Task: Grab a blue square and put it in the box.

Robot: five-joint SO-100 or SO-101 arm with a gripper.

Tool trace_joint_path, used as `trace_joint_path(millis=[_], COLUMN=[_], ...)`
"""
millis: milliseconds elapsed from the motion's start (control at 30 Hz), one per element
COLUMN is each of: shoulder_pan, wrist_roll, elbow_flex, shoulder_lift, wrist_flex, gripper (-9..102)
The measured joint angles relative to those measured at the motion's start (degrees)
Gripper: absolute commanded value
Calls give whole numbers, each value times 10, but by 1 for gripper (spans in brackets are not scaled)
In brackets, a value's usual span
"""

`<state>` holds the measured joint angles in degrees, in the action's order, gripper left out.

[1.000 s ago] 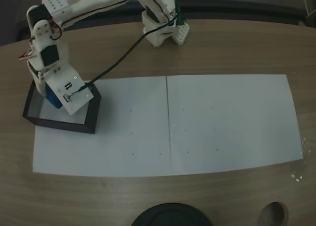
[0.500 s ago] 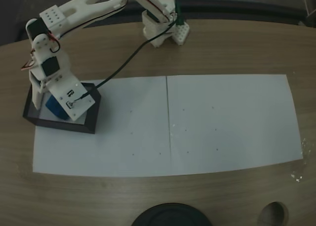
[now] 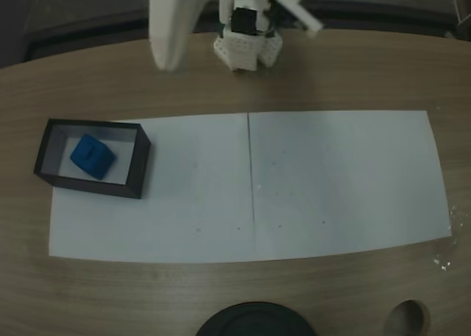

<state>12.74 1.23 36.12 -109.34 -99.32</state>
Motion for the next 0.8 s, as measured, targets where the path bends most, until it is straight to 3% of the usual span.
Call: trace_joint_path(millis=[200, 567, 800], shoulder_pan=[-236, -150, -148], wrist_roll=[0, 2, 18], elbow_flex=[178, 683, 882], shoulder_lift=[-254, -649, -864], wrist_flex=[-1, 87, 165], gripper=[0, 0, 0])
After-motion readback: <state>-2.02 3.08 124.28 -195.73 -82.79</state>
